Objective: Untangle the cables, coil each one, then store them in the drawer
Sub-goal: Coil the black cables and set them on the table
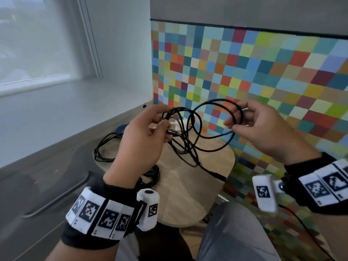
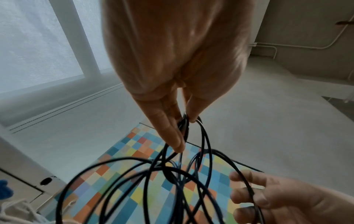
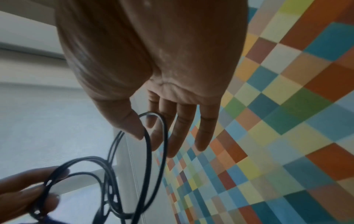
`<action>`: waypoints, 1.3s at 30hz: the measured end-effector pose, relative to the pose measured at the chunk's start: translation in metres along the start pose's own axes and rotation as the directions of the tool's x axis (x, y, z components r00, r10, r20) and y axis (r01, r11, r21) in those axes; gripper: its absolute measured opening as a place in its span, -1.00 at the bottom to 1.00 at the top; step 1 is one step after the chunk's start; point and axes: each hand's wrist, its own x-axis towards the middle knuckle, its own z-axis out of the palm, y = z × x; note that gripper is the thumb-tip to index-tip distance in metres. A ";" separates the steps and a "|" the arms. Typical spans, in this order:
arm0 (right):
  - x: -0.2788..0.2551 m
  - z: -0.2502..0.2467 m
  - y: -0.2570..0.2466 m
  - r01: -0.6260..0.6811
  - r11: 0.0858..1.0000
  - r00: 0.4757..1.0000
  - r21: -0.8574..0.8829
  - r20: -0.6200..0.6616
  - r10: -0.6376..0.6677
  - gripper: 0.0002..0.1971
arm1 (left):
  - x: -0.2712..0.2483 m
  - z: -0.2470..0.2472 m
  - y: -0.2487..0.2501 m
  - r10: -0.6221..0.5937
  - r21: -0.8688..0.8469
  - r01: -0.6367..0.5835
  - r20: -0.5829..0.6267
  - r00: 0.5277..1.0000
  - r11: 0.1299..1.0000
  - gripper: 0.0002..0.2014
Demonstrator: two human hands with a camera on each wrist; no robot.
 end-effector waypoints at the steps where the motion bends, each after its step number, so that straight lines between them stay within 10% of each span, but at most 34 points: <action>1: -0.008 0.002 -0.001 0.011 1.000 1.000 -0.006 0.007 -0.011 -0.63 | -0.002 0.003 -0.001 0.013 0.016 -0.013 0.002 1.000 1.000 -0.68; 17: -0.046 0.027 0.004 -0.156 0.975 0.986 0.160 -0.040 0.165 -0.83 | -0.026 0.015 -0.007 -0.053 0.006 0.052 0.068 0.996 0.999 -0.79; 22: -0.051 0.039 0.004 0.026 0.996 0.993 -0.089 -0.110 -0.036 -0.79 | -0.038 0.002 -0.008 -0.090 -0.007 0.092 0.139 0.986 0.996 -0.84; 30: -0.060 -0.013 0.029 0.230 0.752 0.854 0.617 -0.499 0.149 -0.75 | -0.041 -0.002 -0.021 -0.187 0.043 0.183 0.094 0.978 0.982 -0.72; 39: -0.096 -0.012 0.049 -0.200 0.924 0.914 0.327 -0.278 0.296 -0.79 | -0.046 0.008 -0.021 -0.162 -0.089 0.170 0.085 0.983 0.981 -0.48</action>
